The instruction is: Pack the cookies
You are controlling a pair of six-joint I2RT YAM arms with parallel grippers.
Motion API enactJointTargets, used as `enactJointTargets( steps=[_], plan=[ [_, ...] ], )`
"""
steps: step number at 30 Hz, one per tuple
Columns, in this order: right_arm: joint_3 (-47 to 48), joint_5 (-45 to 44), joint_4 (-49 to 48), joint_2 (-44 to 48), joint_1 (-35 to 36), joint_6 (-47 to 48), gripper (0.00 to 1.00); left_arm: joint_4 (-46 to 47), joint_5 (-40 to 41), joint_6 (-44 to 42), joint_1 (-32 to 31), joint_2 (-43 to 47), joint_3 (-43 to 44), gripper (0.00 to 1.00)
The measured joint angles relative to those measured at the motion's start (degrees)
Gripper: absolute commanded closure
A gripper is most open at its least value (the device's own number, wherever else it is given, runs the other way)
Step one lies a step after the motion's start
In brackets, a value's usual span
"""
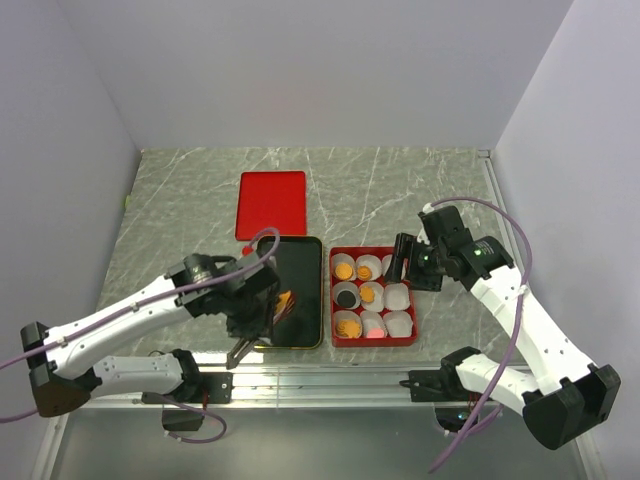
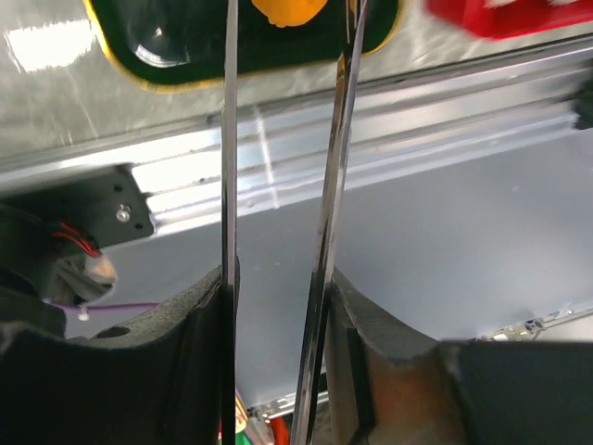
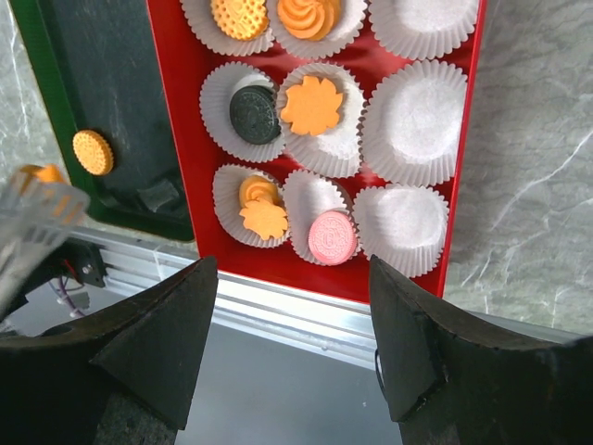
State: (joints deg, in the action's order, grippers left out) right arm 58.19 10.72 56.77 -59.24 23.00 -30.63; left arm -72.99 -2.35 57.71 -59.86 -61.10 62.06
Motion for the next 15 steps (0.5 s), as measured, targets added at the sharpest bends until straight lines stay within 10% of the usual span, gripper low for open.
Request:
enactJointTargets(
  steps=[15],
  plan=[
    [12.7,-5.2,6.6,3.3,-1.1,-0.5,0.20,3.1,-0.5,-14.3,1.9,-33.7,38.9,0.62]
  ],
)
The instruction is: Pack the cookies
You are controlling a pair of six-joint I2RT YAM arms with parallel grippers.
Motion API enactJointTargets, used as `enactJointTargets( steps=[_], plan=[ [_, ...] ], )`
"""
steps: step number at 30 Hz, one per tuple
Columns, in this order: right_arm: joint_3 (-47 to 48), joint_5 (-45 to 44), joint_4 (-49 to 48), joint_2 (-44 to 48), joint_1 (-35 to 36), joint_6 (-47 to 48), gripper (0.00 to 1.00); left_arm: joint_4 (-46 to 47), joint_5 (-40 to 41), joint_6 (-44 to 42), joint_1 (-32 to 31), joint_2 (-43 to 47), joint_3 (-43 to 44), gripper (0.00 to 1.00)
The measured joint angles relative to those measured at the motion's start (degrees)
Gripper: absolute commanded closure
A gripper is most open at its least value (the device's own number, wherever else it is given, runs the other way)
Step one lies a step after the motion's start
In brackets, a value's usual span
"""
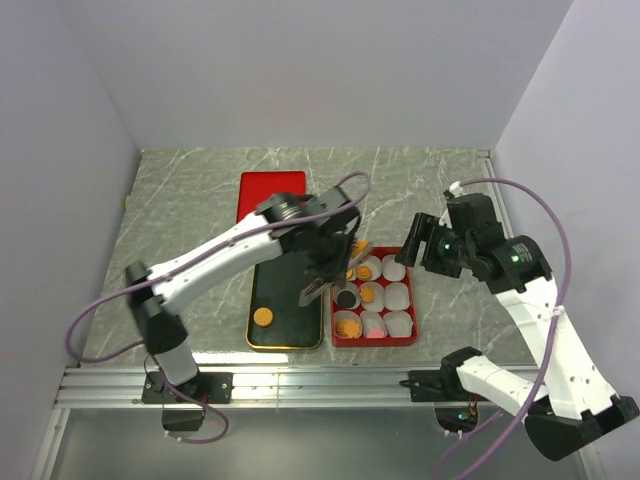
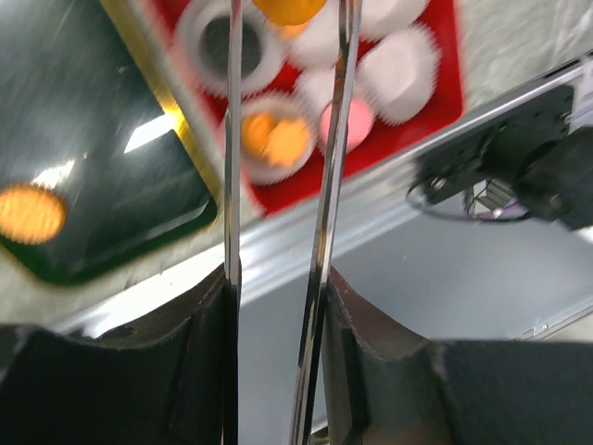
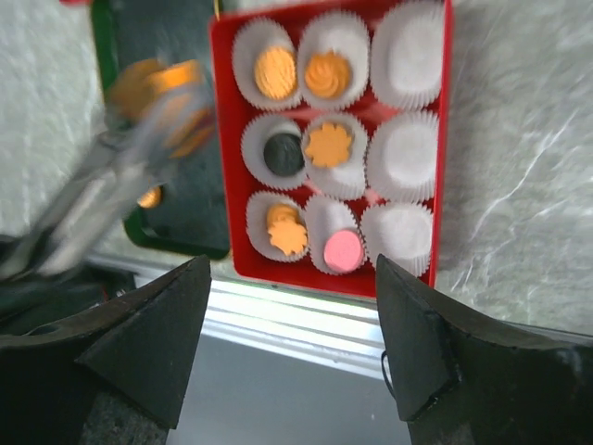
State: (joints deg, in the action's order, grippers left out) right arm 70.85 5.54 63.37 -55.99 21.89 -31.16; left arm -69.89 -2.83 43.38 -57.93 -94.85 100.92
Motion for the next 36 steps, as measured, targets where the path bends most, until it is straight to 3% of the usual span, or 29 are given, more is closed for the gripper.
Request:
enactJointTargets(
  steps=[6,12,23,36],
  plan=[
    [2.8,-3.1,3.0,3.1,-0.7,-0.2,0.15,3.1,-3.5,-3.8,0.0,-13.8,10.9,0.63],
    [2.8,-6.7,6.7,5.4,-1.0,-0.5,0.10,7.2,-7.7,-4.0,0.0,-21.5,13.2,0.60],
    [3.0,-9.0,8.5,5.4,-1.2,0.2,0.08,11.9,-9.4,-4.0,0.0,-26.8,13.4,0.57],
    [3.0,-7.5,8.4,4.8,-1.2,0.8,0.08,12.1,-7.6,-3.7,0.0,-26.9,13.4,0.48]
  ],
)
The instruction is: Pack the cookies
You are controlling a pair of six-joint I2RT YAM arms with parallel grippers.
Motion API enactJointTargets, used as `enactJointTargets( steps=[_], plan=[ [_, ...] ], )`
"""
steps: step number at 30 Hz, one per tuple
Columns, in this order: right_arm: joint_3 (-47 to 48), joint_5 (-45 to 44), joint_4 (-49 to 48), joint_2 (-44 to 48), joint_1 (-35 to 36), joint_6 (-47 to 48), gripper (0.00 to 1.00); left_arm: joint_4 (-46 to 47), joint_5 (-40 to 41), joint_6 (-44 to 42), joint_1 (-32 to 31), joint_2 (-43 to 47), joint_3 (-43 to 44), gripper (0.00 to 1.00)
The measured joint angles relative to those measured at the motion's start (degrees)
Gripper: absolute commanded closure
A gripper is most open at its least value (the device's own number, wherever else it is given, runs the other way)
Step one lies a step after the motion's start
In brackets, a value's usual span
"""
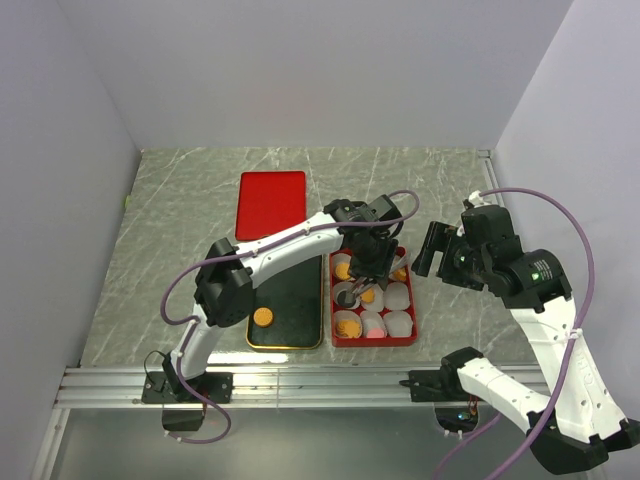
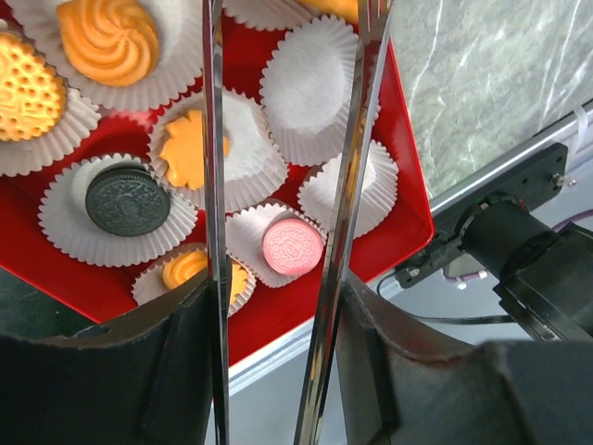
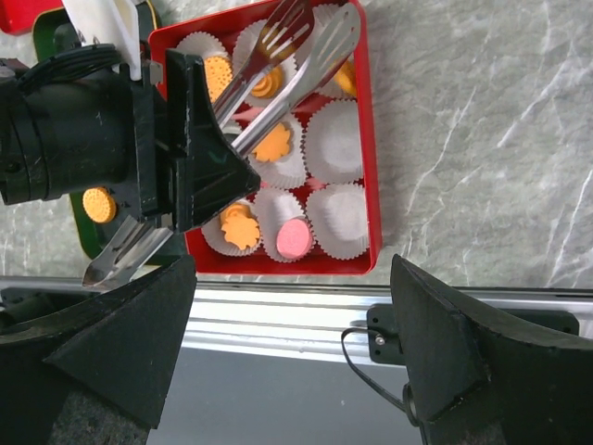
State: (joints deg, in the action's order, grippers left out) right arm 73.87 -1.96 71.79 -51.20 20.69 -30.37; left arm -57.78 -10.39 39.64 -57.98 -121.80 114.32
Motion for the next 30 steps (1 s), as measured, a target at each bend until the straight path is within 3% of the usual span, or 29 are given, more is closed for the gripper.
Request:
enactJointTargets(
  steps=[11,18,22,30],
  plan=[
    [-0.2,1.6,-0.3,0.0,0.0,0.0,0.09,-3.1,4.4,0.2,0.6,1.4,3.0,0.49],
    [-2.1,3.1,-1.4,0.0,0.0,-0.3,0.09,-6.0,8.0,1.6,1.9,15.0,-1.9,0.50],
    [-3.6,4.6,-2.4,-0.1,0.0,-0.7,0.09,-7.8,10.8,3.3,2.2,28.3,-10.8,0.51],
    [-6.6,7.4,-5.5,-0.5,0.0,-2.0,0.09,-11.7,12.4,10.4,2.2,52.4,-40.0,0.52]
  ],
)
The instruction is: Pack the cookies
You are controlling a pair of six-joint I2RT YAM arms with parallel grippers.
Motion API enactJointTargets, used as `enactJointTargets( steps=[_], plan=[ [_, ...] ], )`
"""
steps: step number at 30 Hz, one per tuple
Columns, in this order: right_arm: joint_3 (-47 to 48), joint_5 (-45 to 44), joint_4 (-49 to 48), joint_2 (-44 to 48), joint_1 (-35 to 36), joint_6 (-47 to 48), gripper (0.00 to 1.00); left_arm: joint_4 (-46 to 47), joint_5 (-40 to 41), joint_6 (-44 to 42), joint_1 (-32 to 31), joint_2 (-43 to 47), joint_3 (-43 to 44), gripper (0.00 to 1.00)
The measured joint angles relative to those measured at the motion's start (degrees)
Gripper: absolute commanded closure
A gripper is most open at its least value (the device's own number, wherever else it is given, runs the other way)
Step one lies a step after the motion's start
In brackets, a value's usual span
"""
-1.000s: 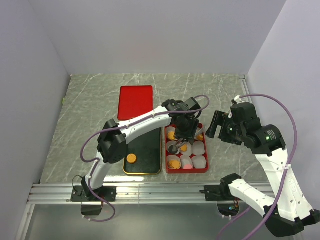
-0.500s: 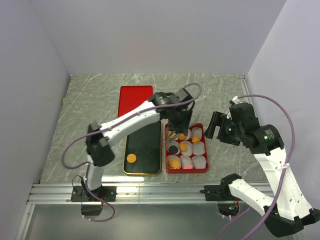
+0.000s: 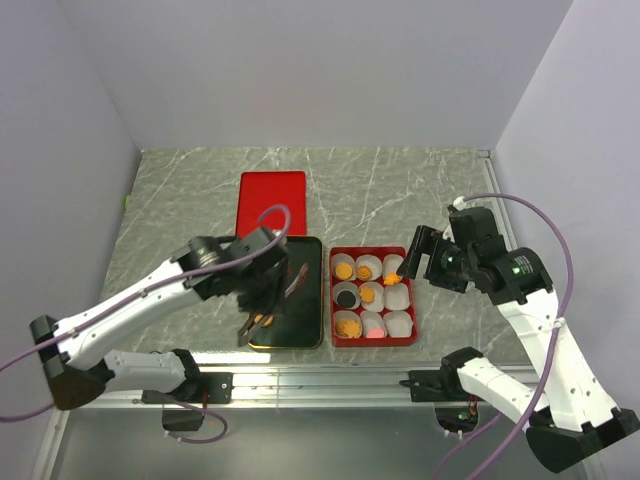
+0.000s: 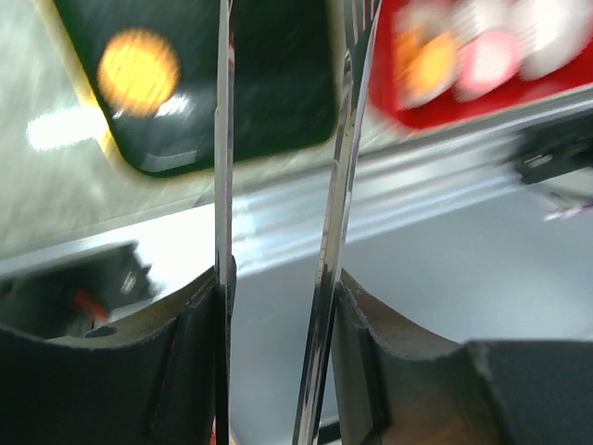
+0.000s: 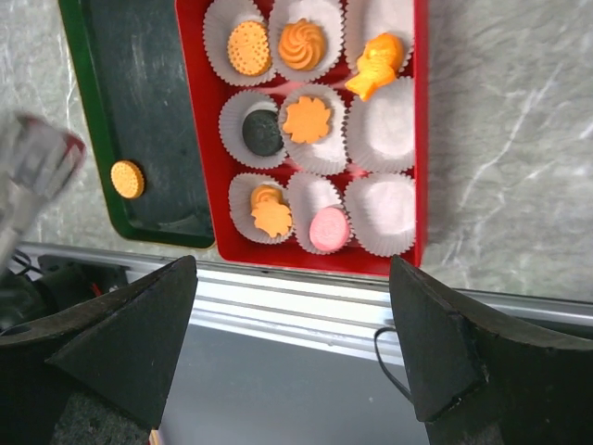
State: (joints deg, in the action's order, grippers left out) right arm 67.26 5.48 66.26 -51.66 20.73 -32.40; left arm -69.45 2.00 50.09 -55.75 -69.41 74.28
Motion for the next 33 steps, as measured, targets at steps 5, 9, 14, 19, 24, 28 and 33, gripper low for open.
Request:
enactJointTargets(
  steps=[5,9,14,19,24,28,33],
  plan=[
    [-2.1,1.4,-2.2,-1.2,0.0,-1.2,0.09,-2.4,-1.3,3.2,-0.1,6.1,-10.5,0.53],
    [-2.9,1.9,-4.1,-2.5,0.0,-2.2,0.09,-3.7,-1.9,5.3,-0.2,7.0,-13.6,0.52],
    [-3.6,2.1,-5.6,-3.1,0.0,-3.2,0.09,-3.7,-3.2,6.6,-0.2,8.9,-16.0,0.53],
    [-5.0,2.1,-6.4,-3.1,0.0,-3.9,0.09,-3.8,-4.5,6.7,-0.4,8.9,-19.5,0.53],
    [-5.1,2.1,-6.7,-3.1,0.0,-4.0,0.09,-3.9,-4.7,6.7,-0.5,8.8,-20.4,0.52],
    [-5.1,2.1,-6.7,-3.5,0.0,-3.9,0.09,-4.1,-4.6,6.7,-0.5,8.5,-20.4,0.52],
    [-5.1,2.1,-6.7,-4.6,0.0,-3.7,0.09,-4.3,-4.0,7.0,-0.5,7.7,-20.8,0.51]
  ],
)
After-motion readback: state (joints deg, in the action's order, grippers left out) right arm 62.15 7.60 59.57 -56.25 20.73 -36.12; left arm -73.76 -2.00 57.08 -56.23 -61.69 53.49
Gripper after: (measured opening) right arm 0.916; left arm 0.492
